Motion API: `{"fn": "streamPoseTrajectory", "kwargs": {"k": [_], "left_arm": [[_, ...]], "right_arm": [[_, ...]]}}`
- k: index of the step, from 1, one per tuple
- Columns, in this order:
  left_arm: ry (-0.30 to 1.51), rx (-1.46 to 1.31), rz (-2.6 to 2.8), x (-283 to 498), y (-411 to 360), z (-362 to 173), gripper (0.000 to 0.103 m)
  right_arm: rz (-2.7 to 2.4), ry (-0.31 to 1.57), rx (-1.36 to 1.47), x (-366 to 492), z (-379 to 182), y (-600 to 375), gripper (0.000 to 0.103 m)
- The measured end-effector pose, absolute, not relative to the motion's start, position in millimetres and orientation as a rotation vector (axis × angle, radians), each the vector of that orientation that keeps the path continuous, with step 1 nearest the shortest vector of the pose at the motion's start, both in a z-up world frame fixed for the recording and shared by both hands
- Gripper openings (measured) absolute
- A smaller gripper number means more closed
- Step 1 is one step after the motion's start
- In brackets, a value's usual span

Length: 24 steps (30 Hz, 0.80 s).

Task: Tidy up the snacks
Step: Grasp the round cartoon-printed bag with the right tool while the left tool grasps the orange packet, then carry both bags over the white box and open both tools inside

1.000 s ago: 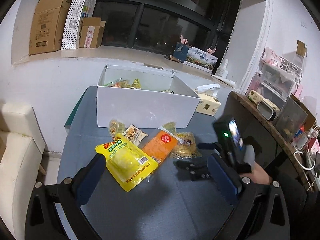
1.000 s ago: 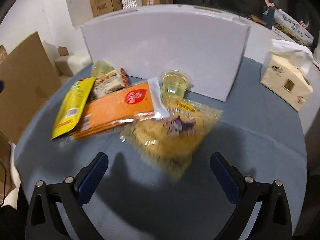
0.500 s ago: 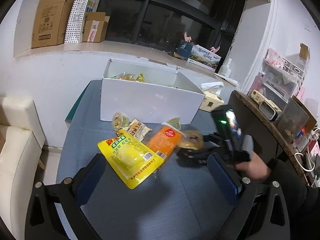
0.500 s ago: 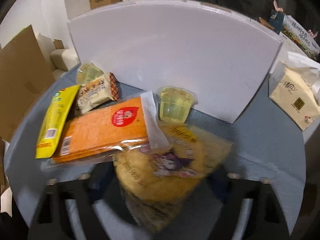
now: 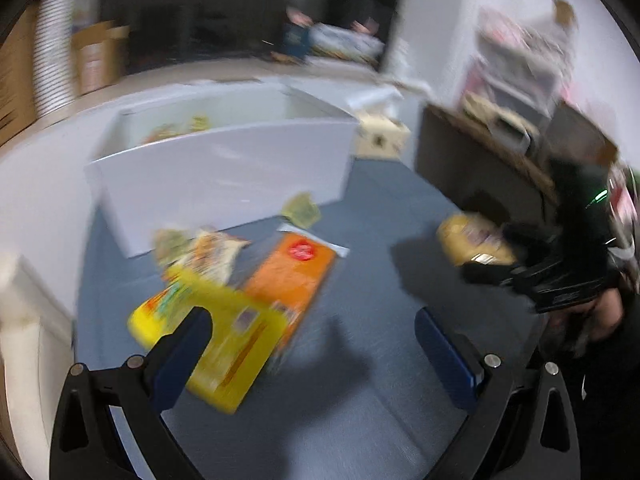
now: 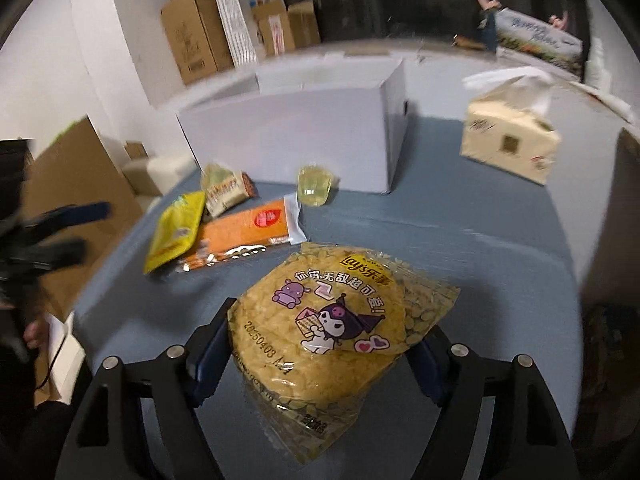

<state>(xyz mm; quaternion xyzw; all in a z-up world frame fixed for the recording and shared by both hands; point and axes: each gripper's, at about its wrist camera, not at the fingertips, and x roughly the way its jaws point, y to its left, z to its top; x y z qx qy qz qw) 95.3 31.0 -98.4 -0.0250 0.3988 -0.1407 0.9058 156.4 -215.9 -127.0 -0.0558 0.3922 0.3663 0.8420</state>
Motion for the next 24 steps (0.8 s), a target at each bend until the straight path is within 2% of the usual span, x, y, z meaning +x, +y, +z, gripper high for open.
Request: {"fn": "streamPoseTrajectory", "kwargs": {"k": [8, 14, 18, 20, 22, 24], "left_arm": [[1.041, 0.074, -0.429, 190, 10, -141, 0.103], [1.126, 0.096, -0.438, 211, 15, -161, 0.103], [1.116, 0.114, -0.453, 215, 14, -164, 0.102], [1.103, 0.189, -0.430, 213, 7, -165, 0.095], [1.081, 0.186, -0.395, 213, 8, -159, 0.060], [1.055, 0.055, -0.397, 212, 20, -149, 0.060]], "right_arm": [[0.780, 0.756, -0.100, 138, -100, -229, 0.081], [0.786, 0.743, -0.076, 134, -99, -233, 0.081], [0.792, 0.748, -0.072, 136, -102, -230, 0.081], [0.796, 0.753, -0.080, 136, -104, -226, 0.081], [0.801, 0.758, -0.081, 136, -106, -223, 0.081], [0.800, 0.754, -0.088, 134, -107, -222, 0.081]]}}
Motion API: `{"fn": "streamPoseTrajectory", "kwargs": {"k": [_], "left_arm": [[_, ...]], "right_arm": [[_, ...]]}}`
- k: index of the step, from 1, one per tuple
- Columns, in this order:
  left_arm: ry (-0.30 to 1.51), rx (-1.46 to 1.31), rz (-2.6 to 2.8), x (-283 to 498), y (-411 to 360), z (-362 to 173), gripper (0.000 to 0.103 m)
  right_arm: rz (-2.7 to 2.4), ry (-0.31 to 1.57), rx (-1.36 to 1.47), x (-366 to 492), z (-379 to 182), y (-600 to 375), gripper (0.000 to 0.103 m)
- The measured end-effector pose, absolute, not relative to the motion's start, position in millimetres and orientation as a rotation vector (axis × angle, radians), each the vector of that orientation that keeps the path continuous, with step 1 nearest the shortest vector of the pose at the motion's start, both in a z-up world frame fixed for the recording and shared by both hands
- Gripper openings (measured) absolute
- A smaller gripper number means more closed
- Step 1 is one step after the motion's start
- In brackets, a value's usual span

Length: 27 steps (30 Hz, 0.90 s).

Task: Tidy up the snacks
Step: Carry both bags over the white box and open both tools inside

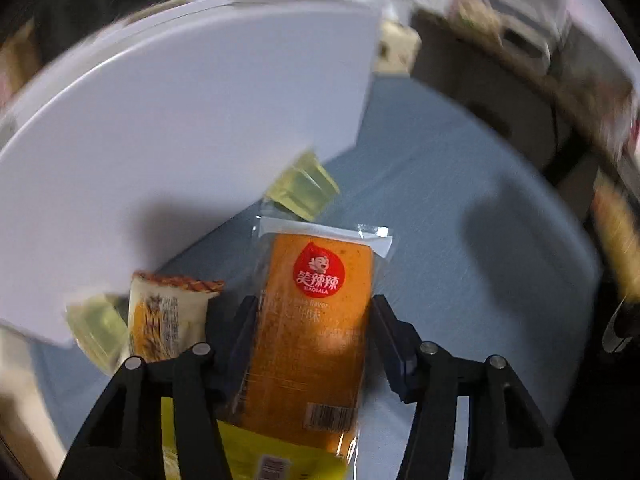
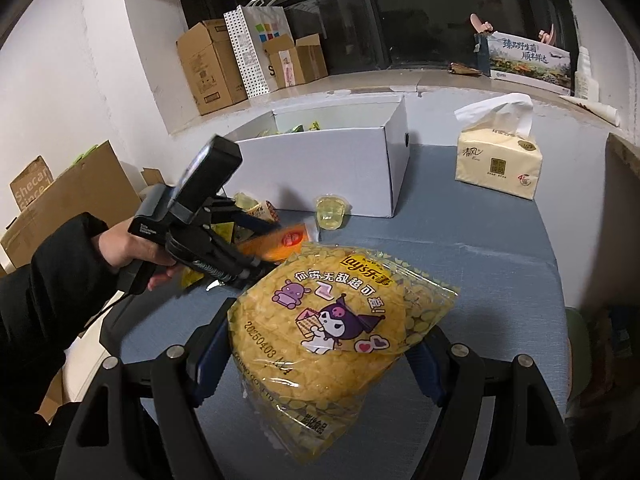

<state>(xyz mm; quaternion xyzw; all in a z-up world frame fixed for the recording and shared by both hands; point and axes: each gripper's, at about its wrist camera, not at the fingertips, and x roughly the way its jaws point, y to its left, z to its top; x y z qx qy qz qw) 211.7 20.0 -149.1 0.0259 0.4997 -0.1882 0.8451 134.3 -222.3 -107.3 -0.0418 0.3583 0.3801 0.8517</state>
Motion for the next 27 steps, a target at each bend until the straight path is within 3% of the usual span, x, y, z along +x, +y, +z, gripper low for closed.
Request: {"fn": "streamPoseTrajectory", "kwargs": {"k": [15, 21, 27], "left_arm": [[0.532, -0.184, -0.340, 111, 34, -14, 0.060], [0.479, -0.221, -0.249, 137, 79, 22, 0.060], [0.500, -0.238, -0.153, 210, 117, 32, 0.060]], "right_arm": [[0.780, 0.682, -0.044, 142, -84, -214, 0.081], [0.807, 0.635, 0.002, 185, -51, -179, 0.081], [0.825, 0.636, -0.005, 262, -23, -123, 0.081]]}}
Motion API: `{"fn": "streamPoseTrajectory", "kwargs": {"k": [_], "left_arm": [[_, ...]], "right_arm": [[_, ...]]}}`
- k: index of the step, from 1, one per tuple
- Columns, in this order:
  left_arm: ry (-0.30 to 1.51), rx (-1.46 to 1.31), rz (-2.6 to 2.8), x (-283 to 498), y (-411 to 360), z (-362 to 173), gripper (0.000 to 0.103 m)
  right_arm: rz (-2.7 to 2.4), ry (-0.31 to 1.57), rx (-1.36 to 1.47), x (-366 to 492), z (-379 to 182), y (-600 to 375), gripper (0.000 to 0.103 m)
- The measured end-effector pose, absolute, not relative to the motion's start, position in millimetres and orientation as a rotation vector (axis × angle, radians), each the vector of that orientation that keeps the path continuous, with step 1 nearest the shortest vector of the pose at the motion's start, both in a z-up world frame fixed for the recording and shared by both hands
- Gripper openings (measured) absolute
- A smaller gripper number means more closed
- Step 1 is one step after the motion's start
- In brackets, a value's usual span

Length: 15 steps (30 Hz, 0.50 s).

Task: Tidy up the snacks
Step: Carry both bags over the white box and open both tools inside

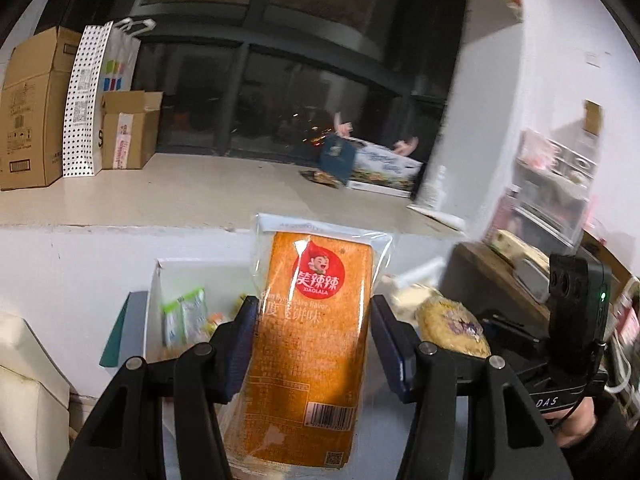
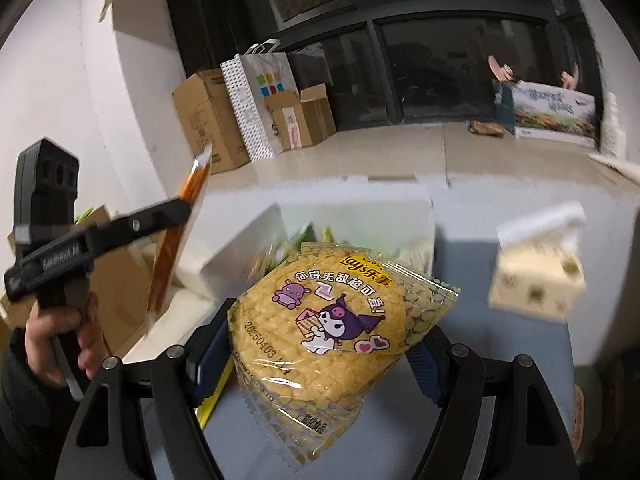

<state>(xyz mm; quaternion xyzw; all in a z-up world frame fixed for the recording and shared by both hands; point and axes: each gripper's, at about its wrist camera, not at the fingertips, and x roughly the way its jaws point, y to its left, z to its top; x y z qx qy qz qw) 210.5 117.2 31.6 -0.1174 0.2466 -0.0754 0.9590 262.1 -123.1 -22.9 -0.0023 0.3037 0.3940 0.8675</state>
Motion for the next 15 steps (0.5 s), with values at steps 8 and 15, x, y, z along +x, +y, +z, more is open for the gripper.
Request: {"fn": "streamPoseTrajectory", "kwargs": {"k": [8, 15], "left_arm": [[0.574, -0.239, -0.131, 285, 129, 18, 0.068], [0.549, -0.253, -0.077, 275, 140, 19, 0.103]], "right_arm": [[0.746, 0.716, -0.065, 350, -29, -72, 0.085], [0.687, 0.752, -0.026, 361, -38, -75, 0.103]]}}
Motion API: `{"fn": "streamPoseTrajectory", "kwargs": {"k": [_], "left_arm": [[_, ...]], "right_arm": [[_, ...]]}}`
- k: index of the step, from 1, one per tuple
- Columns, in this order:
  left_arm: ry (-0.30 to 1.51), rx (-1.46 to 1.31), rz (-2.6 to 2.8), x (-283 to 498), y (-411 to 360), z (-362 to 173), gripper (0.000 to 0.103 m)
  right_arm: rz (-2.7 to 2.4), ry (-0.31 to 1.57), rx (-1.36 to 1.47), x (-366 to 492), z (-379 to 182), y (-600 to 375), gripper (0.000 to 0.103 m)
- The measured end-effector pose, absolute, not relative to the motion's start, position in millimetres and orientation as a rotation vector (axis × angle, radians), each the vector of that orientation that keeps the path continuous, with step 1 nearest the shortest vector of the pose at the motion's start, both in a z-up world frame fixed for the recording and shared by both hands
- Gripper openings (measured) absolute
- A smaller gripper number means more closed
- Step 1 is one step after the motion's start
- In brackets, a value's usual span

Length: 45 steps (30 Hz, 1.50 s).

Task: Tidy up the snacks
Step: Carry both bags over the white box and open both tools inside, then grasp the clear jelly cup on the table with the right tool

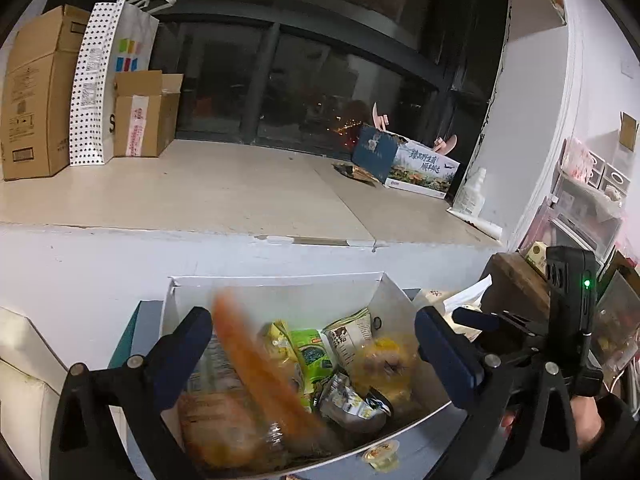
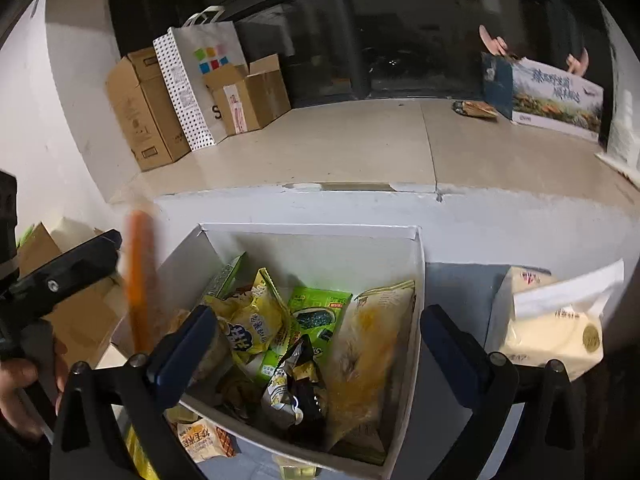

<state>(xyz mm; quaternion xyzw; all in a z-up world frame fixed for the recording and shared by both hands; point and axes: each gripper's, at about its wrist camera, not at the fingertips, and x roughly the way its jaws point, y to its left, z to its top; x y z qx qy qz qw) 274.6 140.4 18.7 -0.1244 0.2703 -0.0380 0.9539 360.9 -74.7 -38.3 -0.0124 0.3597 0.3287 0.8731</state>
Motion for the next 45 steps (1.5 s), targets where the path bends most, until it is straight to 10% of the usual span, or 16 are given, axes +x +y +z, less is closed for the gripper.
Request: {"fn": "streamPoseTrajectory", "kwargs": {"k": [26, 45], "left_arm": [[0.568, -0.214, -0.077, 48, 76, -34, 0.103], [0.651, -0.246, 0.057, 29, 96, -72, 0.103]], "right_arm": [[0.732, 0.674, 0.011, 168, -87, -175, 0.103], [0.561, 0.867, -0.033, 257, -143, -76, 0.103]]}}
